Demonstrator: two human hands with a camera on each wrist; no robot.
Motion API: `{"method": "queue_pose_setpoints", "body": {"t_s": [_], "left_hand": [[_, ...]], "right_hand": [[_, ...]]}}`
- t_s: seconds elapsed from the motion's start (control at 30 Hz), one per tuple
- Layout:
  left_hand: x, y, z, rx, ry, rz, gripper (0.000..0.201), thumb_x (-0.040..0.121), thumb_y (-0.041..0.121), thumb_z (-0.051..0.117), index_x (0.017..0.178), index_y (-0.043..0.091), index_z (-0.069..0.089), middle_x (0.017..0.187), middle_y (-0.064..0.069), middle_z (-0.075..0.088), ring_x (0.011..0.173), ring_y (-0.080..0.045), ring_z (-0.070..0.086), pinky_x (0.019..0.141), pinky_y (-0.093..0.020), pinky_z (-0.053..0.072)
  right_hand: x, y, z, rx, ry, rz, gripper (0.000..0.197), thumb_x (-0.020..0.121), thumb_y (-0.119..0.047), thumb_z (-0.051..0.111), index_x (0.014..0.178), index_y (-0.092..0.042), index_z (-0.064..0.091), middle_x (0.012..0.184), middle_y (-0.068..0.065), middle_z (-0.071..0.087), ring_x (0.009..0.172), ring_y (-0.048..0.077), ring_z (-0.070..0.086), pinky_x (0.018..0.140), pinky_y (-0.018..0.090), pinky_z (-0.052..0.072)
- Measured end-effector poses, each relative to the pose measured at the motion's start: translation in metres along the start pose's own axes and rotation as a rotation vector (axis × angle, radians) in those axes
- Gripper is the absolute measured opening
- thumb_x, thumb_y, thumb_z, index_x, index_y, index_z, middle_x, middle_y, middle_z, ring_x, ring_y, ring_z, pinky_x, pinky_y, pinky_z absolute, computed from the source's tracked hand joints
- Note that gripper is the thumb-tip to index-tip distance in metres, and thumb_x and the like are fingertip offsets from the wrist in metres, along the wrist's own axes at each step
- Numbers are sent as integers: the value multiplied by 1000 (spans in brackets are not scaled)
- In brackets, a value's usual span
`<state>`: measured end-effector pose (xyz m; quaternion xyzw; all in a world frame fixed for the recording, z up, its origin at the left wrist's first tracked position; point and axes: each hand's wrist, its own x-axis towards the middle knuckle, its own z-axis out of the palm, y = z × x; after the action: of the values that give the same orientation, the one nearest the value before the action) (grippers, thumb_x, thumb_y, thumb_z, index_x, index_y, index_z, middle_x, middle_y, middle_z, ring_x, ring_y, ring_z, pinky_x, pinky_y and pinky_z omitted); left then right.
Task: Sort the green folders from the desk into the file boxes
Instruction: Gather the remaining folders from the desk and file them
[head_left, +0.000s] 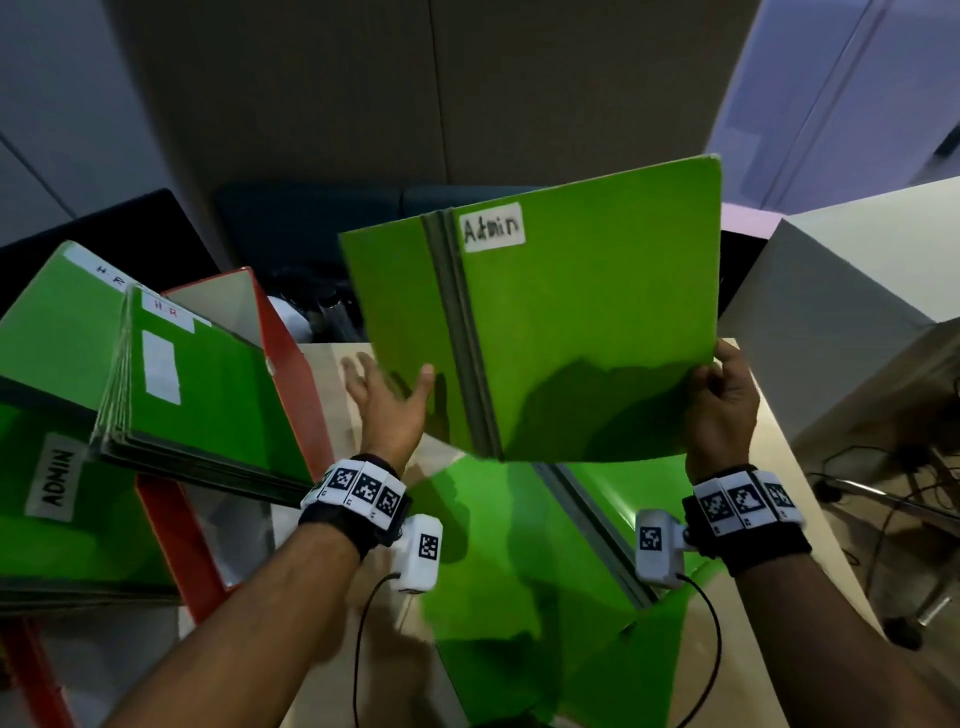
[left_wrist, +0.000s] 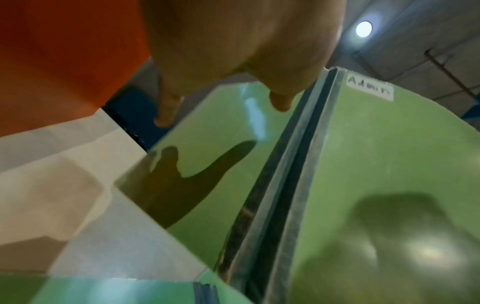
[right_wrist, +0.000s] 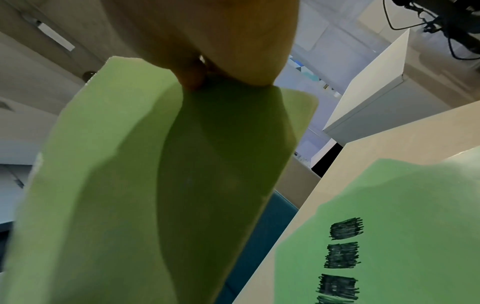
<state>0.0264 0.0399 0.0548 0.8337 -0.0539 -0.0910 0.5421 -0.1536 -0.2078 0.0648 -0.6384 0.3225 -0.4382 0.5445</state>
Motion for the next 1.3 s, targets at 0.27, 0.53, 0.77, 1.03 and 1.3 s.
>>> {"method": "queue_pose_setpoints", "body": {"t_s": [0.27,0.53,0.77,1.03,1.3], "left_hand": [[-26,37,5,-425,-359,73,53,89,58,34,128,28,52,122,11,63,113,-5,60,92,-28,53],[-31,51,-18,-412,-152,246,13,101,31,48,104,34,60,100,19,64,92,6,61,81,-17,49],[-36,60,-72,-473,45,372,20,94,15,59,114,19,60,96,12,71,97,-4,66,85,-19,52],[-47,57,-153,-507,354,386,15,90,4,63,102,12,61,84,15,67,78,5,64,72,-15,51],[-63,54,-228,-617,563,446,30,93,9,58,115,28,52,108,16,65,103,0,63,91,-23,48]], "right_hand": [[-5,6,22,5,-125,-14,39,97,5,39,121,-21,55,97,-9,67,85,-5,61,76,16,48],[-3,13,62,-349,-263,-80,36,96,-7,49,131,-6,54,122,6,60,109,22,54,91,21,39],[-17,1,119,-369,-410,-143,47,97,-17,52,142,-11,42,128,15,52,114,25,52,97,29,39],[-81,-56,202,-321,-607,-341,56,89,-20,64,141,-17,42,140,13,39,131,27,38,111,40,31],[-192,-121,282,-127,-1106,-585,78,86,-48,61,150,-25,24,159,4,11,145,14,14,117,35,20]]}}
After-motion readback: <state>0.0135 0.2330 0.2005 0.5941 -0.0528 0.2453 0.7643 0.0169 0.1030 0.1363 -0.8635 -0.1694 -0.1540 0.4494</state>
